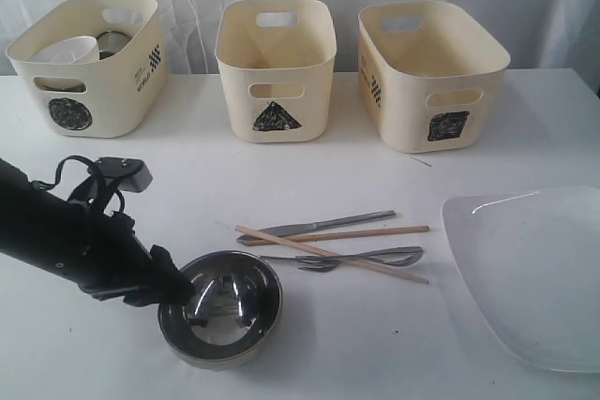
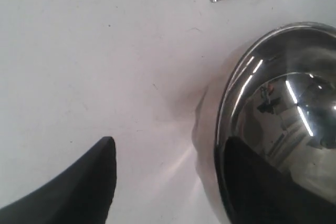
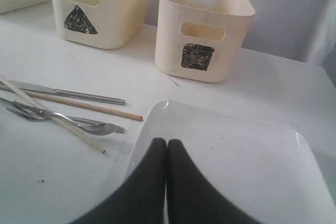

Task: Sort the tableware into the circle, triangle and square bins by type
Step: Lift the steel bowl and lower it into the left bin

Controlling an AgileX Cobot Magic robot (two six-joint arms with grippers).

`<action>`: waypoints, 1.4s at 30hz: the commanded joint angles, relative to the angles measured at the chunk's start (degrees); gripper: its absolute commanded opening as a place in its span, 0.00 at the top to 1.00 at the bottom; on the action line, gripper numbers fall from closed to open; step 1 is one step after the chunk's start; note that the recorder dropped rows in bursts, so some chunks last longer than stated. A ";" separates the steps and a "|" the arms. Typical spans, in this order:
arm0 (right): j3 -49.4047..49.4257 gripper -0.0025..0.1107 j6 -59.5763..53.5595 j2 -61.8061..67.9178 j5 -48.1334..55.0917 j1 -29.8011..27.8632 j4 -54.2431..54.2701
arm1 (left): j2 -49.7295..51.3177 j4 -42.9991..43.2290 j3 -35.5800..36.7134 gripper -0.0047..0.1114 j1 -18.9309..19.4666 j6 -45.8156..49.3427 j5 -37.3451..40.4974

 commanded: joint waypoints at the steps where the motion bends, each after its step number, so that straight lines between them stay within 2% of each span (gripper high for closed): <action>1: 0.26 0.98 0.25 -0.38 -0.38 0.10 0.02 | 1.51 -1.44 0.43 0.43 -2.56 0.20 0.49; 6: 0.26 0.98 0.25 -0.38 -0.38 0.10 0.02 | 2.07 -2.53 0.43 0.51 -5.62 -0.01 -3.31; 9: 0.26 0.98 0.25 -0.38 -0.38 0.10 0.02 | 2.07 -3.18 0.43 0.69 -6.10 -0.01 -3.82; 12: 0.26 0.98 0.25 -0.38 -0.38 0.10 0.02 | 1.63 -3.07 0.43 0.93 -6.10 -0.01 -3.82; 13: 0.26 0.98 0.25 -0.38 -0.38 0.10 0.02 | 0.93 -2.67 0.43 0.96 -6.10 0.13 -3.82; 17: 0.26 0.98 0.25 -0.38 -0.38 0.10 0.02 | -8.09 3.20 -3.08 0.96 -5.98 -0.46 -6.32; 19: 0.26 0.98 0.25 -0.38 -0.38 0.10 0.02 | -12.34 5.01 -5.92 0.96 -5.18 -0.72 -10.88; 21: 0.26 0.98 0.25 -0.38 -0.38 0.10 0.02 | -14.66 5.01 -9.35 0.96 -2.80 -0.72 -14.75; 23: 0.26 0.98 0.25 -0.38 -0.38 0.10 0.02 | -15.17 5.01 -13.93 0.96 1.40 -2.05 -18.33; 24: 0.26 0.98 0.25 -0.38 -0.38 0.10 0.02 | -13.88 5.01 -19.26 0.96 5.76 -3.48 -20.10; 26: 0.26 0.98 0.25 -0.38 -0.38 0.10 0.02 | -11.79 5.01 -24.40 0.96 10.16 -3.48 -20.22; 29: 0.26 0.98 0.25 -0.38 -0.38 0.10 0.02 | -4.06 5.27 -36.87 0.96 16.31 -3.12 -19.67; 35: 0.26 0.98 0.25 -0.38 -0.38 0.10 0.02 | 13.33 7.42 -55.53 0.96 20.07 -2.82 -20.64; 39: 0.26 0.98 0.25 -0.38 -0.38 0.10 0.02 | 21.59 8.22 -61.87 0.96 21.08 -1.51 -20.78; 42: 0.26 0.98 0.25 -0.38 -0.38 0.10 0.02 | 25.15 8.32 -63.60 0.96 22.06 -1.51 -20.51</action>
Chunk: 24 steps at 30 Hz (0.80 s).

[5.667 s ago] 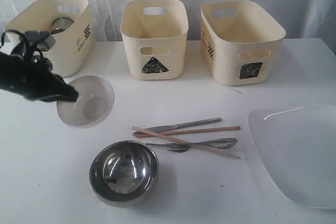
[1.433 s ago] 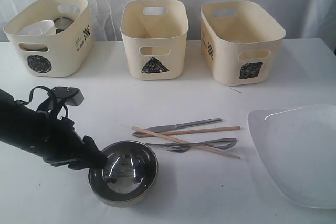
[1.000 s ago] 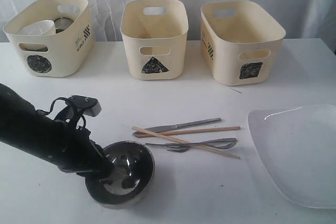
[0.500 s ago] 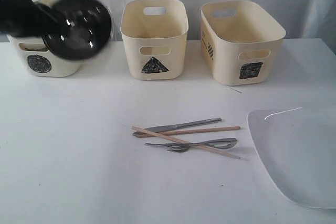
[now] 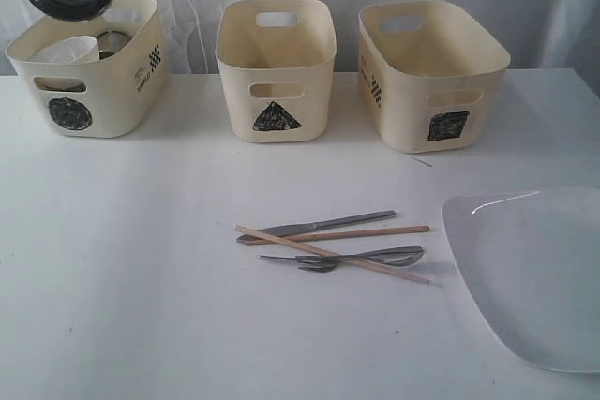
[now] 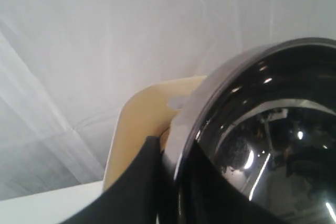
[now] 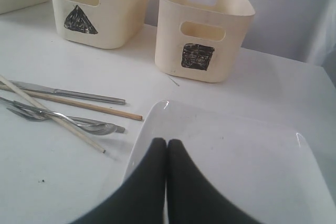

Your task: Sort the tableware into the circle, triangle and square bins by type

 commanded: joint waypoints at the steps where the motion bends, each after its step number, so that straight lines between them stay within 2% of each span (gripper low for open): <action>1: 0.26 0.98 0.21 -0.38 -0.38 0.00 0.02 | 3.32 -0.59 -2.20 0.96 1.74 -0.02 0.07; 8: 0.26 0.98 0.21 -0.38 -0.38 0.00 0.02 | 4.33 -0.43 -2.41 0.96 5.06 -0.02 3.84; 10: 0.26 0.98 0.21 -0.38 -0.38 0.00 0.02 | 4.33 -0.43 -2.41 0.90 5.65 -0.02 5.26; 15: 0.26 0.98 0.21 -0.38 -0.38 0.00 0.02 | 4.33 -0.60 -2.41 0.58 5.87 -0.35 7.08; 17: 0.26 0.98 0.21 -0.38 -0.38 0.00 0.02 | 4.07 -1.46 -2.41 0.48 5.87 -0.48 8.34; 19: 0.26 0.98 0.21 -0.38 -0.38 0.00 0.02 | 3.50 -2.42 -2.41 0.45 5.87 -0.48 10.51; 24: 0.26 0.98 0.21 -0.38 -0.38 0.00 0.02 | 0.98 -2.42 -2.41 0.46 6.00 -0.61 14.68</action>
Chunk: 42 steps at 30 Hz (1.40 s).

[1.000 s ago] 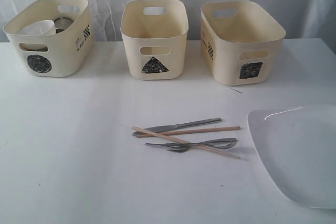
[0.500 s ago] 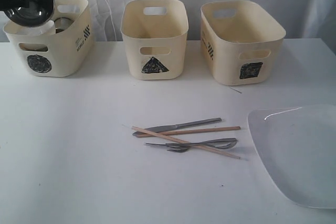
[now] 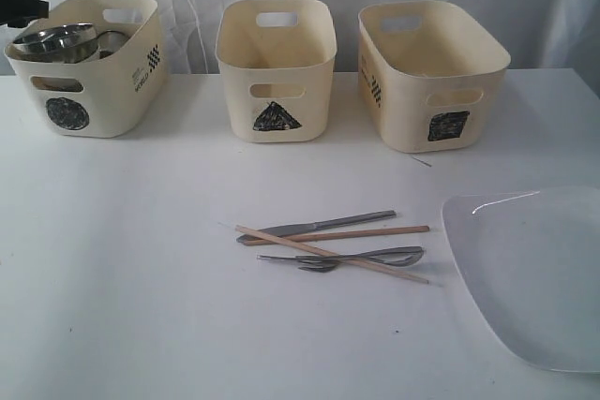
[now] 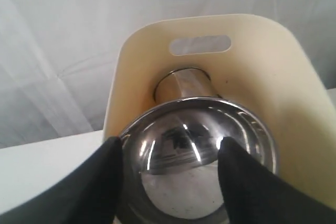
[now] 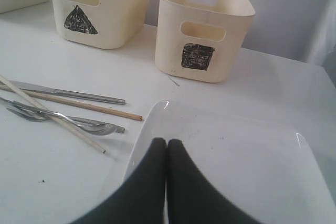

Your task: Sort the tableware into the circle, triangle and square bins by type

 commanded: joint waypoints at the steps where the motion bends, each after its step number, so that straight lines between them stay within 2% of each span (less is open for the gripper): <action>1: 0.26 0.98 0.21 -0.38 -0.38 0.00 0.02 | -3.58 -1.36 -0.32 0.47 0.35 -0.61 5.21; 8: 0.26 0.98 0.21 -0.38 -0.38 0.00 0.02 | -8.96 -1.12 2.80 0.73 0.46 -0.12 16.00; 15: 0.26 0.98 0.21 -0.38 -0.38 0.00 0.02 | -18.59 -0.57 14.35 0.96 2.98 -0.03 23.34; 21: 0.26 0.98 0.21 -0.38 -0.38 0.00 0.02 | -29.41 -1.17 26.03 0.96 6.19 1.29 23.21; 29: 0.26 0.98 0.21 -0.38 -0.38 0.00 0.02 | -45.92 -6.15 44.18 0.96 6.09 1.29 20.72; 35: 0.26 0.98 0.21 -0.38 -0.38 0.00 0.02 | -60.71 -6.79 57.38 0.96 6.09 1.72 19.82; 42: 0.26 0.98 0.21 -0.38 -0.38 0.00 0.02 | -80.49 -7.62 68.88 0.96 6.09 0.42 19.22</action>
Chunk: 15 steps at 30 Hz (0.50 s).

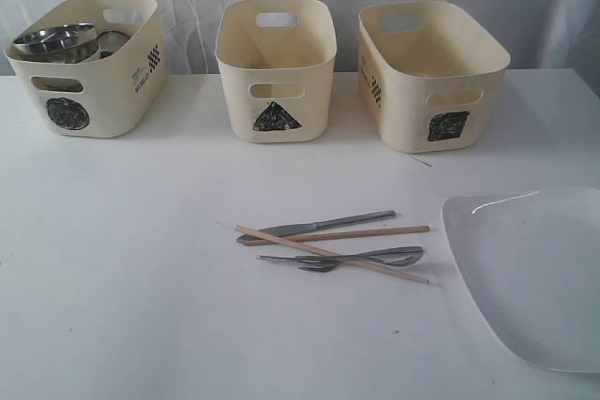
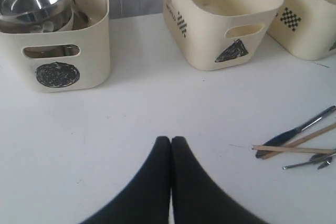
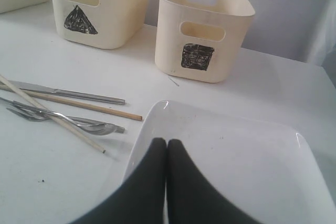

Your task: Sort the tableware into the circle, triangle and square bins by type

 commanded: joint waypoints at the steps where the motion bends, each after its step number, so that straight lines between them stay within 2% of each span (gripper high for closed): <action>1: 0.26 0.98 0.21 -0.38 -0.38 0.00 0.02 | -12.05 -2.16 6.47 0.96 0.06 -2.03 0.78; 4: 0.26 0.98 0.21 -0.38 -0.38 0.00 0.02 | -19.63 -2.16 9.63 0.96 -0.51 -3.69 5.02; 10: 0.26 0.98 0.21 -0.38 -0.38 0.00 0.02 | -31.91 -2.16 12.07 0.96 -5.80 -5.66 14.25; 15: 0.26 0.98 0.21 -0.38 -0.38 0.00 0.02 | -37.84 -2.16 12.07 0.96 -6.40 -10.34 14.90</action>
